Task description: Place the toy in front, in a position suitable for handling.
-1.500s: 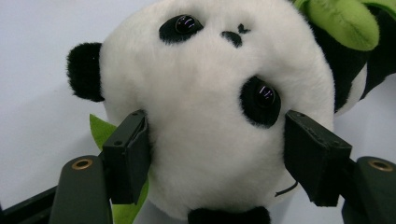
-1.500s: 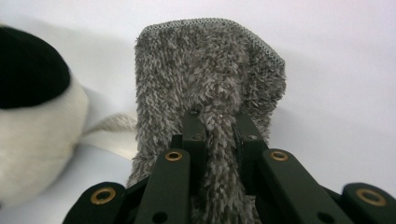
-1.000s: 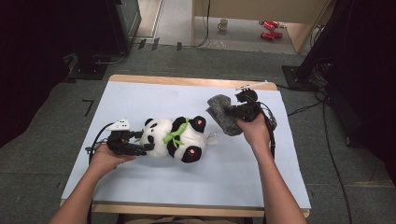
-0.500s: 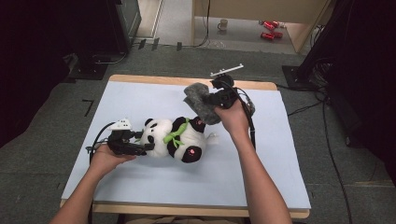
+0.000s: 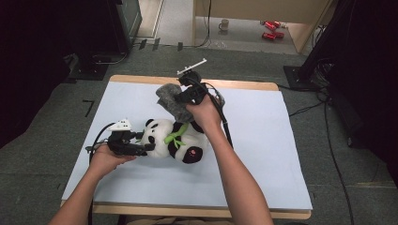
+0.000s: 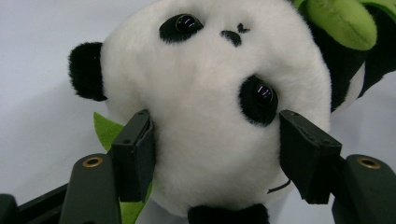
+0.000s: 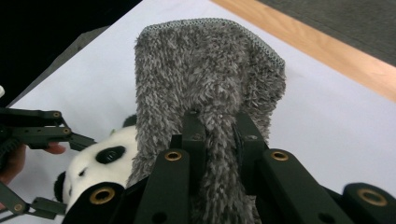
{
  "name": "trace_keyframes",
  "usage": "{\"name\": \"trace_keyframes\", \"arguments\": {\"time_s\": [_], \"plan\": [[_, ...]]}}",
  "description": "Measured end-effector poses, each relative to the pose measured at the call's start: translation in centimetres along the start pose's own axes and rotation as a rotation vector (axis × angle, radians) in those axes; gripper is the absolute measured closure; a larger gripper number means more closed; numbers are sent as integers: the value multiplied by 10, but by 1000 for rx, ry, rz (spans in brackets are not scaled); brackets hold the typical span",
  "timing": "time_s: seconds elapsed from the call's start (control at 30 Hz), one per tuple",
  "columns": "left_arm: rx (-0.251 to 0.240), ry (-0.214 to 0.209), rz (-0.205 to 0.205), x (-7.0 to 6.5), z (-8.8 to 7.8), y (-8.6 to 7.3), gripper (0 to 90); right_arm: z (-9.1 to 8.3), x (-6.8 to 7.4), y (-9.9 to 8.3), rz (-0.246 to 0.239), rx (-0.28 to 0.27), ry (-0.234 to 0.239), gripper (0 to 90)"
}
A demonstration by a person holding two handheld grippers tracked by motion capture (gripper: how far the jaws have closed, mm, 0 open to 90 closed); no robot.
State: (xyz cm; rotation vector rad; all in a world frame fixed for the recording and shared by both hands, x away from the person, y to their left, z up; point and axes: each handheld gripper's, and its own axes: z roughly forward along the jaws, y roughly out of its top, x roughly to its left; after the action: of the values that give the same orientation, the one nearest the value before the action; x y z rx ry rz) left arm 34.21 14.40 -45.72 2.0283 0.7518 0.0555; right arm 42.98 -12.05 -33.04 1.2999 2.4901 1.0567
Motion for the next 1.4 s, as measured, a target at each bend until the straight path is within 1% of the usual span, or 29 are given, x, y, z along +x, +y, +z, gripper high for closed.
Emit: {"name": "trace_keyframes", "arguments": {"time_s": [0.03,0.07,0.13,0.17,0.23,0.27,0.33,0.37,0.4,0.5,0.53,0.57,0.6,0.63,0.7,0.73,0.8,0.83,0.87,0.93,1.0,1.03,1.07,1.1,1.13,1.2,1.23,1.27,1.4], "plan": [[0,3,0,0,0,0,343,0,0,0,0,0,0,795],[-1,5,-1,-1,0,0,346,4,3,1,-8,3,9,795],[5,10,0,-1,0,1,354,10,11,3,-20,5,22,794],[4,11,0,-2,0,1,357,15,20,5,-30,8,37,794],[4,10,-1,-1,0,1,357,18,23,6,-36,9,40,794],[5,10,-2,-1,0,1,357,22,28,6,-42,14,52,794],[5,11,1,-1,0,1,357,32,42,7,-48,21,95,793],[5,12,1,-1,0,1,357,32,42,7,-48,21,95,793],[5,13,0,-2,0,1,357,35,45,6,-54,26,101,793],[5,17,-3,-2,0,1,358,53,56,2,-67,74,123,793],[13,29,-1,-3,0,2,366,62,60,-2,-69,102,126,793],[13,29,-1,-3,0,2,370,62,60,-2,-69,102,126,793],[18,36,-1,-4,0,3,374,69,62,-6,-86,133,112,794],[21,37,-1,-4,0,3,374,69,62,-6,-86,133,112,794],[23,34,-1,-4,0,3,375,73,60,-10,-98,156,92,793],[20,33,-2,-4,0,3,377,72,53,-14,-83,154,98,795],[19,35,-4,-4,0,3,378,72,51,-15,-82,155,95,795],[19,37,-6,-5,1,4,378,71,47,-16,-78,159,83,795],[19,40,-5,-5,1,4,383,68,42,-19,-58,160,82,796],[20,41,-7,-6,1,4,384,67,40,-19,-58,161,79,797],[19,40,-11,-5,1,4,387,64,38,-21,-59,170,60,797],[19,40,-12,-5,1,4,387,62,36,-22,-57,176,46,797],[18,39,-13,-5,1,4,388,60,30,-23,-55,180,37,798],[18,38,-13,-5,1,4,388,60,30,-23,-55,180,37,798],[18,37,-13,-5,1,4,388,57,26,-25,-42,188,29,798],[18,35,-11,-4,1,4,388,55,22,-27,-36,192,24,798],[18,33,-13,-4,1,4,388,55,22,-27,-36,192,24,798],[16,32,-13,-4,1,4,388,52,17,-29,-34,203,11,799],[13,30,-15,-5,1,4,390,50,11,-30,-33,221,-1,798]]}}
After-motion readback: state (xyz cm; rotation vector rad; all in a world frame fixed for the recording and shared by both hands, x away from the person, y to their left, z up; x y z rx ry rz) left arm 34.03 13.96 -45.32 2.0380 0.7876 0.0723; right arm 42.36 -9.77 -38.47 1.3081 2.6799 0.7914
